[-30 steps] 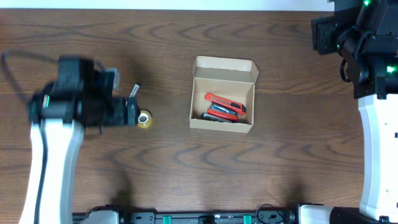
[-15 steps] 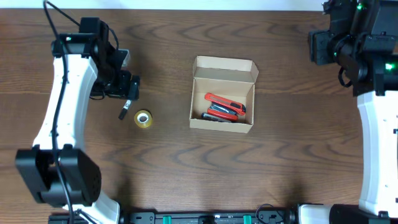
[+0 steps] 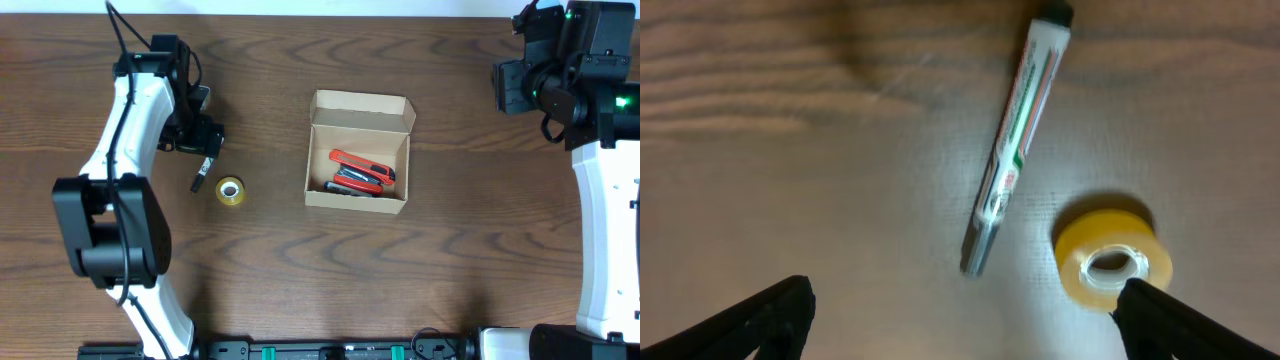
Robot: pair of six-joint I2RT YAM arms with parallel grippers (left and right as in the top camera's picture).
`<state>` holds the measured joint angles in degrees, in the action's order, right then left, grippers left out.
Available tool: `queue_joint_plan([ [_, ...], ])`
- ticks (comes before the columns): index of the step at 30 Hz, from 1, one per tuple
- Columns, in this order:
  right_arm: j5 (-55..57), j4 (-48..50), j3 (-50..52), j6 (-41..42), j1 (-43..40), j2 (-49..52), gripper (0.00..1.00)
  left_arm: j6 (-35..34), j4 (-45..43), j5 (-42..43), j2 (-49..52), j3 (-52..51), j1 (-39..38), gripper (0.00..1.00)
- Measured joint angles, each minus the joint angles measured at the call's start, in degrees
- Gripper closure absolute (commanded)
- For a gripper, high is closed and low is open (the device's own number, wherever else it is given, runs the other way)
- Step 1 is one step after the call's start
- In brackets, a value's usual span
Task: Pack container
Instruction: 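Move the left gripper over the black-capped marker and lower toward it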
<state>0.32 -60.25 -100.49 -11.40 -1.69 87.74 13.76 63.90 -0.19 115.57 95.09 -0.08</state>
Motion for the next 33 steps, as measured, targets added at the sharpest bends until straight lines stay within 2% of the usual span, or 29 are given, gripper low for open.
queue_joint_plan([
  [6, -0.59, -0.20, 0.00, 0.00, 0.00, 0.00, 0.39, 1.73, -4.81, 2.43, 2.60, 0.00, -0.02, 0.00],
  [8, -0.70, -0.24, 0.00, 0.00, 0.00, 0.00, 0.40, 1.73, -5.86, 3.28, 2.84, 0.00, -0.02, 0.07],
  [14, -0.76, -1.29, 0.00, 0.00, 0.00, 0.00, 0.40, 2.93, -6.51, 5.25, 2.89, -0.13, -0.02, 0.15],
  [19, -0.76, -1.75, 0.00, 0.00, 0.00, 0.00, 0.40, 3.02, -9.53, 7.58, 2.84, -5.60, 0.04, 0.02],
  [24, -0.76, -1.92, 0.00, 0.00, 0.00, 0.00, 0.41, 2.67, -14.05, 8.85, 2.75, -14.05, 0.07, 0.05],
  [33, -0.76, -2.38, 0.00, 0.02, 0.00, 0.00, 0.42, 2.69, -17.68, 9.51, -0.13, -16.11, 0.39, 0.02],
])
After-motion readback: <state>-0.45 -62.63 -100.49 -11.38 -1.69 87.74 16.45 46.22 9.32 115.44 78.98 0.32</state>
